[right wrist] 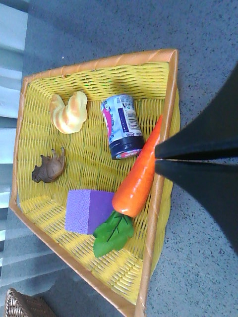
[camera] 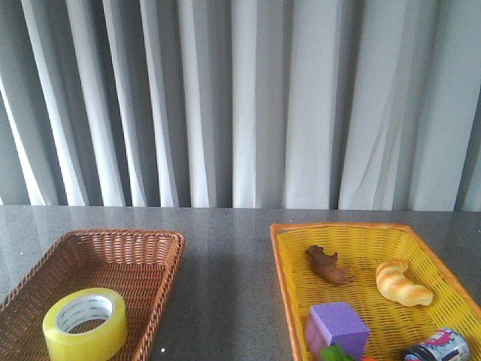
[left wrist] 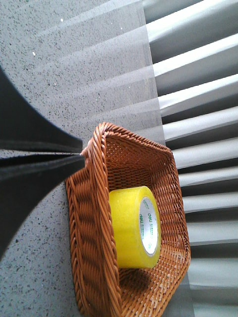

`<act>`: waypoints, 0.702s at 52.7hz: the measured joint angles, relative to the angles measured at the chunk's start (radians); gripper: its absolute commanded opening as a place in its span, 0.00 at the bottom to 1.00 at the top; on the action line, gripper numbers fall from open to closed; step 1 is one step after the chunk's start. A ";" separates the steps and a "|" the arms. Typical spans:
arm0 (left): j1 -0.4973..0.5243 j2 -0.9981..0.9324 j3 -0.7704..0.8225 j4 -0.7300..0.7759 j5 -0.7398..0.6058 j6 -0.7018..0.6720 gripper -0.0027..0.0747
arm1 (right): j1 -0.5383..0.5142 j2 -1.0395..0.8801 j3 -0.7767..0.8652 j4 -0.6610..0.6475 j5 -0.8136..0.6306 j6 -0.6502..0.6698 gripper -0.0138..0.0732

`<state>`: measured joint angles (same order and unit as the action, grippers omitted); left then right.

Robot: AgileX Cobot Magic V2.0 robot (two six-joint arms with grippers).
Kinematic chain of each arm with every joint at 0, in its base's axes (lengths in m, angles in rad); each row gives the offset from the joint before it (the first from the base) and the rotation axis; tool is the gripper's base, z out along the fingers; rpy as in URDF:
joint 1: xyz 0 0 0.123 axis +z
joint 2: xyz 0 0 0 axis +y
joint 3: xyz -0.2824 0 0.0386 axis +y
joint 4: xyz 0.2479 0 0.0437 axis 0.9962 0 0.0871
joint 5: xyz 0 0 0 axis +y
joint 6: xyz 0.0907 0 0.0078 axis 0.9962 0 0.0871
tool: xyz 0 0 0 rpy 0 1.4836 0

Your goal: Transfer tape with both arms

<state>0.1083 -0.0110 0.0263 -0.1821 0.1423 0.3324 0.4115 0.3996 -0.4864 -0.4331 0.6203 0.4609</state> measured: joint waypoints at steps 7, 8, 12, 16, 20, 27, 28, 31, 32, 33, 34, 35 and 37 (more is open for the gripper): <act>0.000 0.000 0.000 0.015 -0.001 -0.019 0.03 | 0.000 0.000 0.000 0.000 0.002 0.000 0.15; 0.000 0.000 0.000 0.022 -0.001 -0.030 0.03 | 0.000 0.000 0.000 0.000 0.002 0.000 0.15; 0.000 0.000 0.000 0.081 -0.001 -0.096 0.03 | 0.000 0.000 0.000 0.000 0.002 0.000 0.15; 0.000 0.000 0.000 0.146 -0.001 -0.176 0.03 | 0.000 0.000 0.000 0.000 0.002 0.000 0.15; 0.000 0.000 0.000 0.172 -0.001 -0.228 0.03 | 0.000 0.000 0.000 0.000 0.002 0.000 0.15; 0.000 0.000 0.000 0.177 -0.001 -0.254 0.03 | 0.000 0.000 0.000 0.000 0.002 0.000 0.15; 0.000 0.000 0.000 0.177 -0.001 -0.255 0.03 | 0.000 0.000 0.000 0.000 0.002 0.000 0.15; 0.000 0.000 0.000 0.177 -0.001 -0.258 0.03 | 0.000 0.000 0.000 0.000 0.002 0.000 0.15; 0.000 0.000 0.000 0.177 0.000 -0.258 0.03 | 0.000 0.000 0.000 0.000 0.002 0.000 0.15; 0.000 0.000 0.000 0.177 0.000 -0.258 0.03 | 0.000 0.000 0.000 0.000 0.002 0.000 0.15; 0.000 0.000 0.000 0.177 0.000 -0.258 0.03 | 0.000 0.000 0.000 0.000 0.002 0.000 0.15; 0.000 0.000 0.000 0.177 0.000 -0.258 0.03 | 0.000 0.000 0.000 0.000 0.002 0.000 0.15; 0.000 0.000 0.000 0.177 0.000 -0.258 0.03 | 0.000 0.000 0.000 0.000 0.002 0.000 0.15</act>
<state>0.1083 -0.0110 0.0263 -0.0055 0.1421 0.0742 0.4115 0.3996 -0.4864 -0.4331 0.6222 0.4609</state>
